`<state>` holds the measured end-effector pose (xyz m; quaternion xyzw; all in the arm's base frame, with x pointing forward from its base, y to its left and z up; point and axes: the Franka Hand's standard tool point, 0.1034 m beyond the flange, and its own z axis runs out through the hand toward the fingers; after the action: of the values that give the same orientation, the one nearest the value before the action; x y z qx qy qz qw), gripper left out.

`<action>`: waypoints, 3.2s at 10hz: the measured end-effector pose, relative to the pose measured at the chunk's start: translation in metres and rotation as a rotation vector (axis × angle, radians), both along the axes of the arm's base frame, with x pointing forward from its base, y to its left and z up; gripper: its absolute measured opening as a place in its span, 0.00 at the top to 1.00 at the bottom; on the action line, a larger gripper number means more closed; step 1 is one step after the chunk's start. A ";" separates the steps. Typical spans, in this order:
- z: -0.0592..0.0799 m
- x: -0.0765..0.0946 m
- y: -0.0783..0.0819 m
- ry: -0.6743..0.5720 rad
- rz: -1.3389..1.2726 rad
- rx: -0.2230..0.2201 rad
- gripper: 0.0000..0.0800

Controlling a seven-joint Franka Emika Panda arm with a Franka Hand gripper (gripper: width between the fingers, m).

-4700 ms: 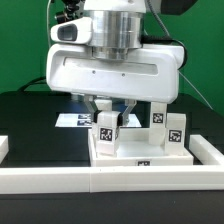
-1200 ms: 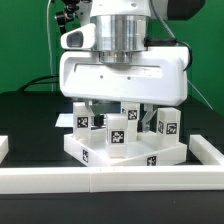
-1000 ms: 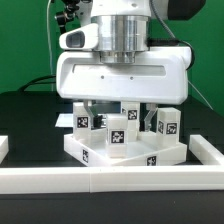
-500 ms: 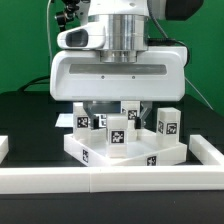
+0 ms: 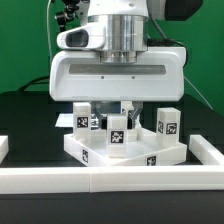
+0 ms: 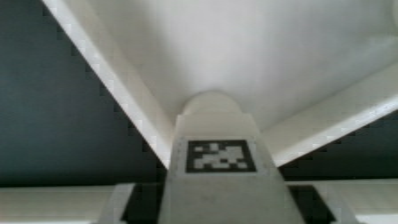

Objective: Assemble square table

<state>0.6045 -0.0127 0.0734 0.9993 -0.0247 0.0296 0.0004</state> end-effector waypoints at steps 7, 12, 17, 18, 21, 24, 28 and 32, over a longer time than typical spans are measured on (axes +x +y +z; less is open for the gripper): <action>-0.001 0.000 0.003 0.001 -0.605 0.044 0.64; -0.002 0.000 0.003 0.005 -1.047 0.084 0.64; -0.002 0.001 0.009 0.009 -1.419 0.106 0.64; -0.002 0.001 0.009 0.010 -1.454 0.110 0.64; -0.002 0.001 0.010 0.012 -1.513 0.118 0.64; -0.003 -0.001 0.013 0.018 -1.374 0.105 0.30; -0.003 0.001 0.014 0.011 -0.950 0.079 0.19; -0.003 0.001 0.012 0.006 -0.616 0.059 0.19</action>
Offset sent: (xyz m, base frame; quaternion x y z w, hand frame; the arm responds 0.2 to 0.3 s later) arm 0.0000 0.0000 0.0000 0.0000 0.0000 0.1938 0.9810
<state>0.6056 -0.0009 0.0707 0.9444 -0.3273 0.0244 -0.0197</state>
